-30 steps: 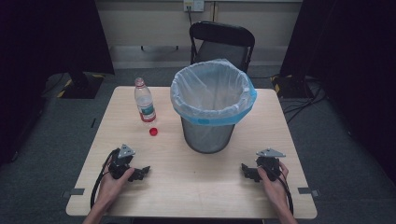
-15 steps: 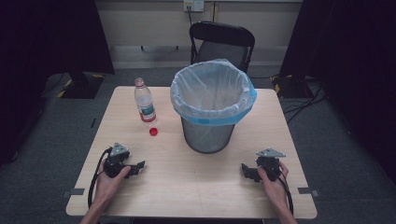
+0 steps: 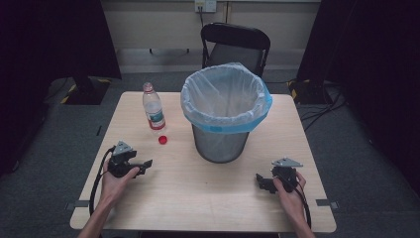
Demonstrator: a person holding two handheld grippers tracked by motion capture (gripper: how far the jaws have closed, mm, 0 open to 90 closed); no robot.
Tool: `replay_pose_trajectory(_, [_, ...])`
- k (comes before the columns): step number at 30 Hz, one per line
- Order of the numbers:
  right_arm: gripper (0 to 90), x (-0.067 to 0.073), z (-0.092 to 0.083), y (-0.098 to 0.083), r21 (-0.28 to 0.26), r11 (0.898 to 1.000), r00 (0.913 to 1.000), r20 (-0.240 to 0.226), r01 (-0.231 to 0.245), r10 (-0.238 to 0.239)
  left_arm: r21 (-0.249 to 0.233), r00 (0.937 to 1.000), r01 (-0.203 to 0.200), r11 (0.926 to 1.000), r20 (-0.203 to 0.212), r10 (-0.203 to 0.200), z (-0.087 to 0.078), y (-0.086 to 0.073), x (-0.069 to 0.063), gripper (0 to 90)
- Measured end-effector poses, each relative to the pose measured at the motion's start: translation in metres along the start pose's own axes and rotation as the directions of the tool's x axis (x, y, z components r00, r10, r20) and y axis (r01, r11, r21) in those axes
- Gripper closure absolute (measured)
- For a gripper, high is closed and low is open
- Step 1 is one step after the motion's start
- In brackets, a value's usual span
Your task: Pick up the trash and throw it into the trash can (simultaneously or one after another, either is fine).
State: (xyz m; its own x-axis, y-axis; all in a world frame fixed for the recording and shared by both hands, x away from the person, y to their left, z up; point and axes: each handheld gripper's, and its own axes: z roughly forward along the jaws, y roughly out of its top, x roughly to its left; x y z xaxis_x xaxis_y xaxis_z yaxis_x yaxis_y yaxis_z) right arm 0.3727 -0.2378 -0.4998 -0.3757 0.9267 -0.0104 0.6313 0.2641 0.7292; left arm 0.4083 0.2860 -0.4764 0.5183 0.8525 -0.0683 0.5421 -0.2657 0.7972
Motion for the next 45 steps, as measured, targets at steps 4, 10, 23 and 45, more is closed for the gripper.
replay_pose_trajectory(4, [9.5, 0.0, 0.0, 0.0, 0.0, 1.0, 1.0, 0.0, 0.0, 0.0, 0.004, 0.9998, -0.017, 0.9998, -0.005, 0.017, 0.006, 0.014, 0.004, 19.6])
replay_pose_trajectory(10, [9.5, 0.0, 0.0, 0.0, 0.0, 1.0, 1.0, 0.0, 0.0, 0.0, 0.004, 0.9999, -0.009, 0.9999, -0.008, 0.009, 0.014, 0.031, 0.015, 19.3])
replay_pose_trajectory(23, [9.5, 0.0, 0.0, 0.0, 0.0, 1.0, 1.0, 0.0, 0.0, 0.0, 0.032, 0.9978, -0.022, 0.9993, 0.063, 0.02, 0.028, 0.065, 0.031, 18.2])
replay_pose_trajectory(45, [9.5, 0.0, 0.0, 0.0, 0.0, 1.0, 1.0, 0.0, 0.0, 0.0, 0.039, 0.9971, -0.076, 0.9964, 0.0, 0.076, 0.065, 0.102, 0.05, 17.0])
